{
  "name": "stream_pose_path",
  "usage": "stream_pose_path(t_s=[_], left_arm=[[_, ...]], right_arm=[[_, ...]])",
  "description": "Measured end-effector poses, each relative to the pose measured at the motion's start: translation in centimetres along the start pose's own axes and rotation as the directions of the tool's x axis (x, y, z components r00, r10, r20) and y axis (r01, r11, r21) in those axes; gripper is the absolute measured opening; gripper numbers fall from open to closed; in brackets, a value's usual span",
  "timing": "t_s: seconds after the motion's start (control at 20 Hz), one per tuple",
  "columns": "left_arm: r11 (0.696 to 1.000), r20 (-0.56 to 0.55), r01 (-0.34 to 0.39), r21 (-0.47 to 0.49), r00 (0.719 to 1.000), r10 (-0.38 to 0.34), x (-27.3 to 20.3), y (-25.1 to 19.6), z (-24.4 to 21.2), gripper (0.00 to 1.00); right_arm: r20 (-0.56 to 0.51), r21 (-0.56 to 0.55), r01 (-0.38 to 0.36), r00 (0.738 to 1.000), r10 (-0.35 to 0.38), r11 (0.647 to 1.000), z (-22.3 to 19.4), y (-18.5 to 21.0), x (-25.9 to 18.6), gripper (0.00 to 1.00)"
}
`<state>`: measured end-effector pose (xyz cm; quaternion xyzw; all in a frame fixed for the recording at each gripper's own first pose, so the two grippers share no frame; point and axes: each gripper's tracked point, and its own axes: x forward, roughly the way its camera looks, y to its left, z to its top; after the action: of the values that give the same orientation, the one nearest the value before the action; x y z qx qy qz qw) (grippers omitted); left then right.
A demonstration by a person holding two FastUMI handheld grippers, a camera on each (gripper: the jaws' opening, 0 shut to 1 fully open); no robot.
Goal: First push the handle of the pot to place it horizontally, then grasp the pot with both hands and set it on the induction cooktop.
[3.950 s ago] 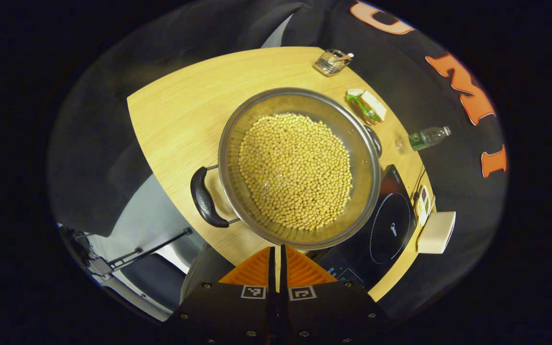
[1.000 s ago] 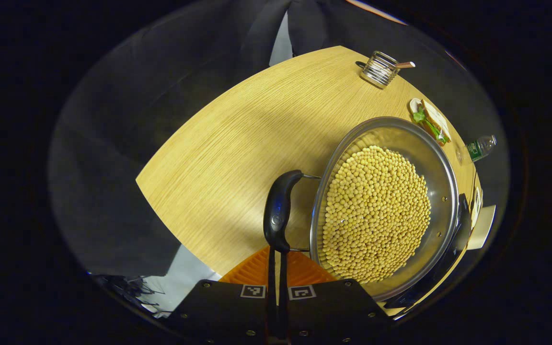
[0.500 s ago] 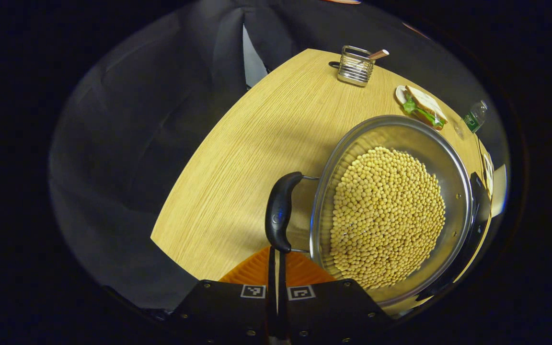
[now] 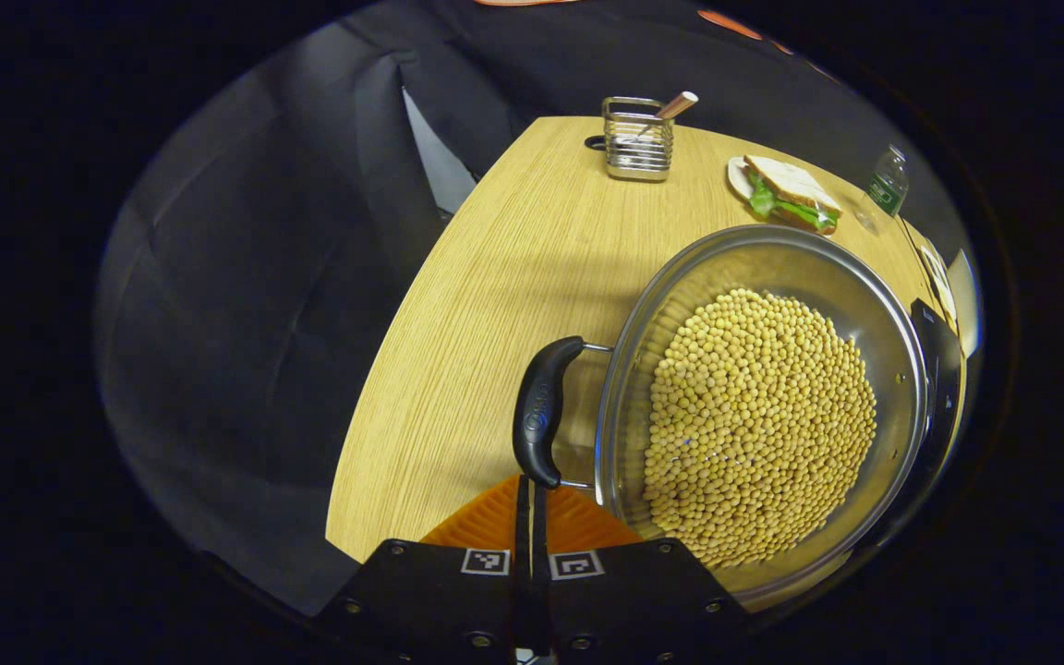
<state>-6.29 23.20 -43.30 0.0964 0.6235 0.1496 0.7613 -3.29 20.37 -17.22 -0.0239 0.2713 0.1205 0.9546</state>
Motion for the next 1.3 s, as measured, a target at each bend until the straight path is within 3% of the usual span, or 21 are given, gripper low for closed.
stream_pose_path(t_s=[0.2,0.5,0.8,1.05,1.1,1.15,1.2,1.3], left_arm=[[0.998,0.037,0.018,0.057,0.999,-0.021,-0.1,-0.3,0.9,0.01],[0.996,0.058,0.064,0.060,0.996,-0.068,-0.4,-0.9,1.1,0.01],[0.987,0.105,0.154,0.045,0.982,-0.158,-1.8,-1.6,1.2,0.02],[0.970,0.188,0.235,0.056,0.952,-0.242,-3.7,-1.8,2.4,0.06],[0.967,0.205,0.248,0.058,0.945,-0.255,-4.2,-1.6,2.9,0.19],[0.963,0.216,0.264,0.060,0.938,-0.270,-4.6,-1.6,3.4,0.22],[0.956,0.217,0.289,0.057,0.931,-0.294,-5.0,-1.8,3.4,0.43],[0.941,0.216,0.336,0.050,0.916,-0.338,-5.5,-2.2,3.5,0.52]], right_arm=[[-0.042,-0.014,-0.008,0.999,0.007,1.000,-1.2,1.0,-0.1,0.95],[-0.156,-0.004,-0.065,0.986,0.063,0.998,-4.4,3.3,0.4,0.95],[-0.278,0.051,-0.126,0.951,0.135,0.991,-7.6,6.7,1.0,0.95],[-0.372,0.085,-0.145,0.913,0.166,0.986,-10.3,9.1,1.8,0.95],[-0.389,0.091,-0.149,0.905,0.173,0.985,-10.7,9.6,1.9,0.95],[-0.403,0.095,-0.152,0.898,0.178,0.984,-11.1,10.0,2.1,0.95],[-0.418,0.099,-0.154,0.890,0.181,0.983,-11.4,10.3,2.3,0.95],[-0.450,0.105,-0.154,0.874,0.185,0.982,-12.4,10.8,2.5,0.95]])
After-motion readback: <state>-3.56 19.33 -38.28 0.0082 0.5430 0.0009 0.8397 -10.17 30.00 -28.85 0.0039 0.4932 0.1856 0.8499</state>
